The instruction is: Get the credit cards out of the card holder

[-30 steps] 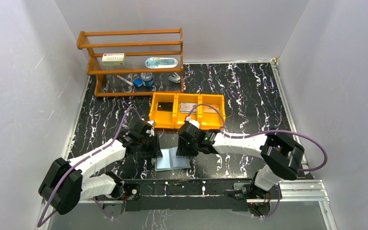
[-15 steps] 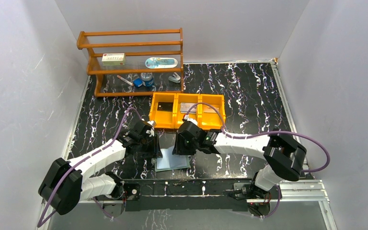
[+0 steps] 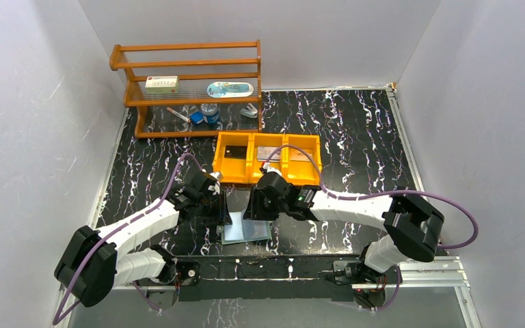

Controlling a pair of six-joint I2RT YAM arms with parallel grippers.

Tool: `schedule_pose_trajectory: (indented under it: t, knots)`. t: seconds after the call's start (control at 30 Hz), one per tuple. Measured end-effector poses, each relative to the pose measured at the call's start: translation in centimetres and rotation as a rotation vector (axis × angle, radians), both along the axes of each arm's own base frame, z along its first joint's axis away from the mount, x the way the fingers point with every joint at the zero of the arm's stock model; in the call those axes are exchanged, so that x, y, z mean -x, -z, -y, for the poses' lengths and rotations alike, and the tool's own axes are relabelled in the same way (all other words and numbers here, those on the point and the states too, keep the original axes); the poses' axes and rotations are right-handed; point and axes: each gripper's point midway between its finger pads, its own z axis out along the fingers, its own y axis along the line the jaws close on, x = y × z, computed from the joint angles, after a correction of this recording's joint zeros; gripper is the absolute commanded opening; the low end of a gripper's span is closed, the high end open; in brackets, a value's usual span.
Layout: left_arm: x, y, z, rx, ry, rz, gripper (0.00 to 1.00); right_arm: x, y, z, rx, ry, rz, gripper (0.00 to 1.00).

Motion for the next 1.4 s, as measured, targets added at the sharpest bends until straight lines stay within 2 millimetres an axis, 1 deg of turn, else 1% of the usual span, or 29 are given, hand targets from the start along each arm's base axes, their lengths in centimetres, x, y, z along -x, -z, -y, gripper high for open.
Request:
schedule_pose_trajectory:
  t: [0.27, 0.37, 0.47, 0.53, 0.6, 0.63, 0.7, 0.77, 0.9, 1.0, 1.1, 1.2, 1.4]
  knots:
    - [0.0, -0.1, 0.0, 0.003, -0.002, 0.002, 0.32, 1.0, 0.2, -1.6, -0.052, -0.080, -0.037, 0.48]
    - [-0.1, -0.3, 0.1, 0.009, -0.002, 0.010, 0.33, 1.2, 0.9, -1.7, -0.038, -0.088, -0.054, 0.47]
    - [-0.1, -0.5, 0.1, 0.012, -0.002, 0.016, 0.33, 1.4, 1.1, -1.7, -0.037, -0.096, -0.065, 0.47]
    - [-0.2, -0.5, 0.1, 0.013, -0.004, 0.020, 0.34, 1.5, 0.9, -2.0, -0.051, -0.104, -0.066, 0.43]
    - [-0.2, -0.6, 0.1, 0.013, -0.004, 0.022, 0.34, 1.6, 0.7, -2.1, -0.061, -0.110, -0.066, 0.42]
    - [-0.2, -0.6, 0.0, 0.013, -0.004, 0.022, 0.35, 1.6, 0.7, -2.2, -0.065, -0.112, -0.067, 0.43]
    - [-0.1, -0.6, 0.0, 0.011, -0.004, 0.021, 0.35, 1.6, 0.6, -2.2, -0.067, -0.113, -0.069, 0.49]
    - [-0.1, -0.6, -0.1, 0.009, -0.006, 0.023, 0.36, 1.5, 0.7, -2.1, -0.058, -0.103, -0.070, 0.50]
    - [-0.2, -0.7, -0.1, 0.009, -0.008, 0.029, 0.36, 0.9, 1.1, -1.4, -0.006, -0.063, -0.058, 0.55]
    - [-0.2, -0.8, -0.2, 0.009, -0.009, 0.033, 0.36, 0.3, 2.0, -0.1, 0.062, -0.017, -0.043, 0.59]
    - [-0.2, -0.8, -0.2, 0.007, -0.008, 0.033, 0.36, -0.2, 2.5, 1.3, 0.127, 0.026, -0.023, 0.61]
    - [-0.2, -0.8, -0.2, 0.006, -0.006, 0.033, 0.36, -0.6, 2.4, 2.4, 0.166, 0.057, -0.001, 0.61]
    - [-0.2, -0.7, -0.2, 0.006, -0.006, 0.032, 0.36, -0.8, 2.3, 2.6, 0.181, 0.070, 0.005, 0.61]
